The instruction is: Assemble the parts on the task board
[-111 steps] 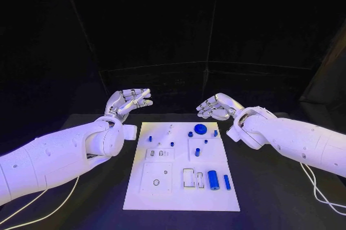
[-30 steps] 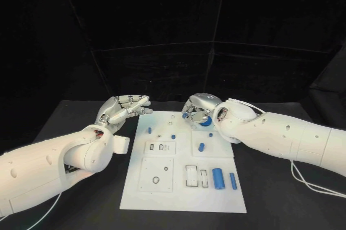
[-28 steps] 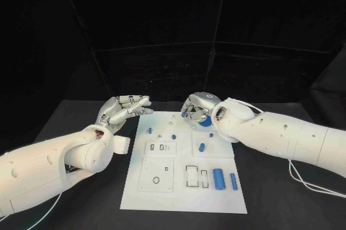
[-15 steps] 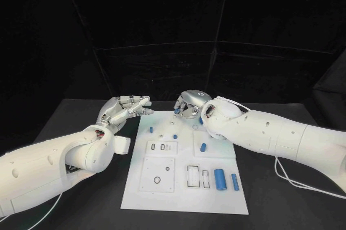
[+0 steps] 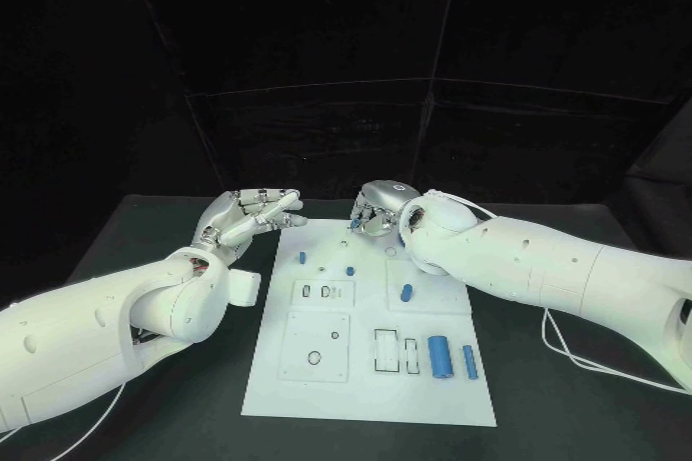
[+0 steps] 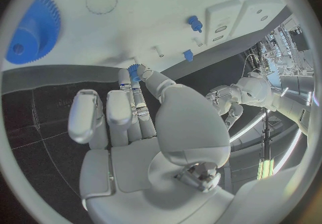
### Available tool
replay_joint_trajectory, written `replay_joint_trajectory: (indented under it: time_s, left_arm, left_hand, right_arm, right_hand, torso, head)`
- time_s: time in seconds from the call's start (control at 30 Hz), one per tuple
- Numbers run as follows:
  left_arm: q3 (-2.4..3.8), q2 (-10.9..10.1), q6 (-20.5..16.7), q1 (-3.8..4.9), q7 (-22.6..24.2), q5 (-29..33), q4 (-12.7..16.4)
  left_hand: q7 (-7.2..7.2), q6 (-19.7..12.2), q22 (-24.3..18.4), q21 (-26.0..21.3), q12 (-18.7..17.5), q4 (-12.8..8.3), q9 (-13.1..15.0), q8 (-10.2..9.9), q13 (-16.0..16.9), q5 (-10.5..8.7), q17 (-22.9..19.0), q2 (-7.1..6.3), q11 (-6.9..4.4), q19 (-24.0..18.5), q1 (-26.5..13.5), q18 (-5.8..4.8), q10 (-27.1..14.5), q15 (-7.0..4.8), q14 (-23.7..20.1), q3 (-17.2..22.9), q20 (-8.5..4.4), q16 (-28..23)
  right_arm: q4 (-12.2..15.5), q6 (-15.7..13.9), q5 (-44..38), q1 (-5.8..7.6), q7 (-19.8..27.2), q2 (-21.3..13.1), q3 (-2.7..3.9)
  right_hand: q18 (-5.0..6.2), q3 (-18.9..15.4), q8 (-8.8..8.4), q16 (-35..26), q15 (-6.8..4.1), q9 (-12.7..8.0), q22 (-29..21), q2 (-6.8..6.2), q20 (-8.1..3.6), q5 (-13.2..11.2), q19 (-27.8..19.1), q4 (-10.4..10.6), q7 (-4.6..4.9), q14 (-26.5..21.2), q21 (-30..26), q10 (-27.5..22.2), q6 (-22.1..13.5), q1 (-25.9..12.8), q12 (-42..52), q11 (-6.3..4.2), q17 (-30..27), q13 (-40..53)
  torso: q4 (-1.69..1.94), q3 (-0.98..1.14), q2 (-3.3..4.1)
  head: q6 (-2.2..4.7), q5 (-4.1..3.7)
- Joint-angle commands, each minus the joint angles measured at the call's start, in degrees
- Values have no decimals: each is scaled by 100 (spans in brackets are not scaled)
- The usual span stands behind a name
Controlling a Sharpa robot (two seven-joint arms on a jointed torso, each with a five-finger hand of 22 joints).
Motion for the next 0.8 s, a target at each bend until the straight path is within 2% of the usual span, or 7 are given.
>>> replay_joint_trajectory:
  time_s: [0.03,0.47,0.8]
  left_arm:
    - [7,7,67,12,25,-28,1]
    - [7,16,62,20,9,-27,-3]
    - [7,14,59,30,7,-27,-7]
  left_hand:
    - [23,31,-8,-23,-26,-29,-5,-22,-8,24,6,-2,30,22,-42,80,8,27,-5,-19,21,-27]
    - [27,26,-13,-30,-36,-36,-7,-31,-9,24,8,0,33,19,-47,80,2,30,-11,-22,24,-38]
    - [30,22,-17,-34,-44,-42,-7,-39,-9,24,10,1,36,18,-51,80,-2,32,-14,-24,26,-46]
  right_arm:
    - [18,264,-82,16,-93,6,4]
    - [-48,245,-114,16,-74,128,4]
    - [-122,186,-116,16,-108,206,3]
  right_hand:
    - [-98,2,-8,37,-18,2,5,-16,3,-32,24,39,9,122,23,-23,-2,-23,-23,14,5,-7]
    - [-99,3,-10,45,-18,2,10,-19,3,-32,26,41,9,123,25,-25,-3,-20,-26,14,16,-8]
    - [-97,3,-18,50,-16,0,6,-34,5,-35,21,54,14,121,25,-36,-12,-17,-35,19,15,-10]
  torso:
    - [-9,6,7]
    - [8,-1,13]
    - [1,-4,19]
  head:
    - [-1,10]
    - [6,11]
    - [0,20]
